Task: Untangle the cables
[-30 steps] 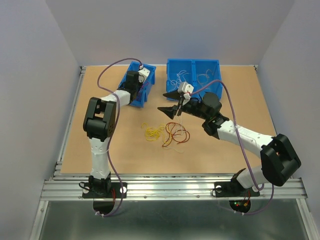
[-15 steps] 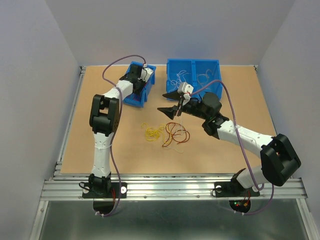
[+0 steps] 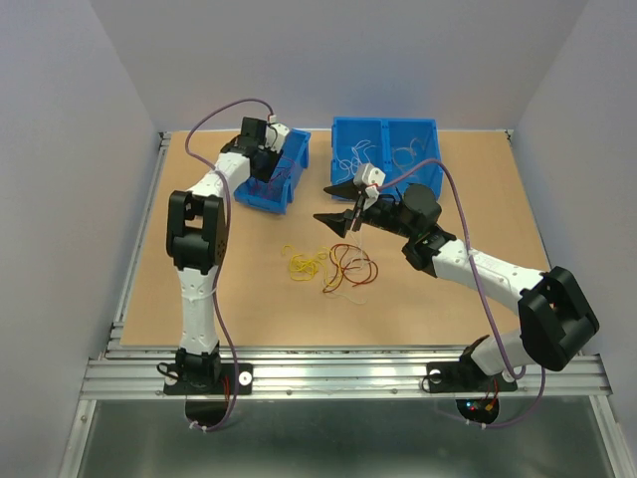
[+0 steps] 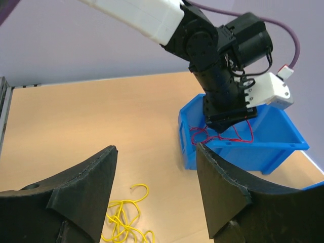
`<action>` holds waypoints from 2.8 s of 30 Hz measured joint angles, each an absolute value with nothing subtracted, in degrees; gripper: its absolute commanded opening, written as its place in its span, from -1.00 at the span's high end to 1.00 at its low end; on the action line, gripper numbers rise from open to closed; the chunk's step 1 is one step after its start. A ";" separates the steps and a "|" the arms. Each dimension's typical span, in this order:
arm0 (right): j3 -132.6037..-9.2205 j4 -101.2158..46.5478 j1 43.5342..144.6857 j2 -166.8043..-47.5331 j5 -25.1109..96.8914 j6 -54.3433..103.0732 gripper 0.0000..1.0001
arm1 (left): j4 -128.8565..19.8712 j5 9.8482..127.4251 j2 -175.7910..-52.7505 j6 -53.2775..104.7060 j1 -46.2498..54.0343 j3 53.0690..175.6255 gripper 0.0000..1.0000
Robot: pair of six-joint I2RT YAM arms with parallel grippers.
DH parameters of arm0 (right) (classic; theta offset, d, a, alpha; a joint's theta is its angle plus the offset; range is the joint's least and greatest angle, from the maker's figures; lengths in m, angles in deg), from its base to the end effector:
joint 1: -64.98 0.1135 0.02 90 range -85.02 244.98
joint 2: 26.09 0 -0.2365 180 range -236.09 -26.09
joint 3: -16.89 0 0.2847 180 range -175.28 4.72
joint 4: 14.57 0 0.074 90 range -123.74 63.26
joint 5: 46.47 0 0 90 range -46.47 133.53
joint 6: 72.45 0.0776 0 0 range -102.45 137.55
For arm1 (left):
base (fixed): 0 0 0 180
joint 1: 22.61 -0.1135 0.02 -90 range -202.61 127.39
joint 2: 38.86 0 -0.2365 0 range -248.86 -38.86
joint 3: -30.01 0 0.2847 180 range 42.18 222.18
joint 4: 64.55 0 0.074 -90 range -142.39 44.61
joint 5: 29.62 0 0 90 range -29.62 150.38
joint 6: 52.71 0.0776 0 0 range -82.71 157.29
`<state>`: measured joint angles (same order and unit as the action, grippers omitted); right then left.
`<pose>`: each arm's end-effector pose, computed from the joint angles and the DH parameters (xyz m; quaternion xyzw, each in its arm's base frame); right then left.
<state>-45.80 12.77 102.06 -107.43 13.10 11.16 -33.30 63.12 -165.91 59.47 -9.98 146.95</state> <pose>0.2902 0.2686 0.2776 -0.4177 0.5102 0.3586 0.6607 0.5422 -0.1253 0.1522 0.2819 0.8663 0.0126 0.4121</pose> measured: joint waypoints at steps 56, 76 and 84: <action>-45.78 12.77 102.06 -107.43 12.46 11.20 -0.38 | -26.56 59.51 -158.21 93.81 -5.09 151.76 -0.23; -45.78 12.77 102.06 -107.43 12.48 11.22 -0.38 | -25.45 62.83 -164.47 88.76 -5.77 156.02 1.00; -45.80 12.77 102.06 -107.43 12.46 11.29 -0.38 | -28.40 60.30 -170.94 76.56 -7.95 157.68 1.00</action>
